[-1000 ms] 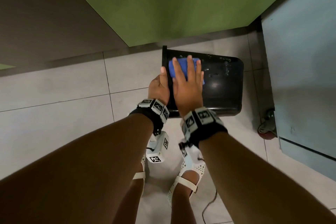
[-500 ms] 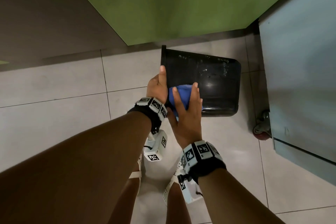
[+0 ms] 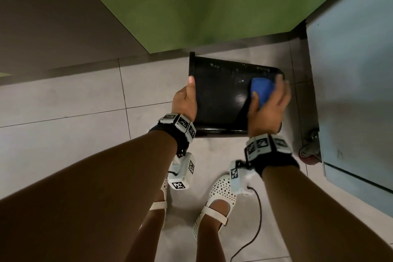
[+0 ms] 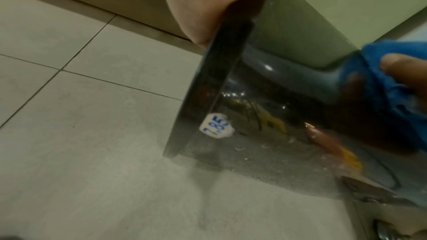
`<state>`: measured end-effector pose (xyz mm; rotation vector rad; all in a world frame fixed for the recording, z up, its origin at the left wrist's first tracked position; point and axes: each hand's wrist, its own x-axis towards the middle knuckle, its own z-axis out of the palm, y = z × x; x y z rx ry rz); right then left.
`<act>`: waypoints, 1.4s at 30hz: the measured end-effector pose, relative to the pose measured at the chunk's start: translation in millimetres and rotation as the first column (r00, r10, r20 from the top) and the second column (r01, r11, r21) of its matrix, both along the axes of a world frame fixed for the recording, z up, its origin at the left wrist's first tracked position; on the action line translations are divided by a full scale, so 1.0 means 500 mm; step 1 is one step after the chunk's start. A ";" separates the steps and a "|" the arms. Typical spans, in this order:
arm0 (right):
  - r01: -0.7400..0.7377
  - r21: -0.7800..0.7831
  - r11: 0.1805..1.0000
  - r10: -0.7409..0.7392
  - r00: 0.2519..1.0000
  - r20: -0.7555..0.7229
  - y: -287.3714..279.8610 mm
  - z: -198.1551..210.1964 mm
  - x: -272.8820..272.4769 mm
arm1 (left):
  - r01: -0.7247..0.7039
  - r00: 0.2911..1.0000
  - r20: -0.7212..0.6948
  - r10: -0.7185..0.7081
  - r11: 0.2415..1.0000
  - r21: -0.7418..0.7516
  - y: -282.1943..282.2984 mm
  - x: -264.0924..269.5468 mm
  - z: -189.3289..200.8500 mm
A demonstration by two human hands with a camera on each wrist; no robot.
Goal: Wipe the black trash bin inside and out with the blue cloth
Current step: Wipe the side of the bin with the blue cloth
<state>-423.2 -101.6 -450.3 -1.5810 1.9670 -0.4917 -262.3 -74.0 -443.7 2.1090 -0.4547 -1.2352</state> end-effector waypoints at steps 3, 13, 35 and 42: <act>0.088 0.062 0.994 -0.085 0.996 -0.037 -0.020 -0.007 -0.017 | 0.011 1.000 -0.011 -0.011 1.000 0.004 -0.005 0.002 0.004; -0.403 0.037 0.914 0.405 0.913 -0.058 0.055 0.003 0.138 | -0.017 0.999 0.037 0.017 1.000 -0.008 -0.002 -0.002 0.010; -0.498 -0.185 0.847 0.509 0.860 0.018 0.035 0.012 0.151 | -0.011 1.000 0.029 0.012 0.999 -0.038 0.001 -0.001 0.012; -0.019 -0.044 0.999 0.016 0.998 -0.064 -0.063 -0.022 0.025 | 0.004 0.999 0.046 -0.001 0.999 -0.048 0.000 0.001 0.016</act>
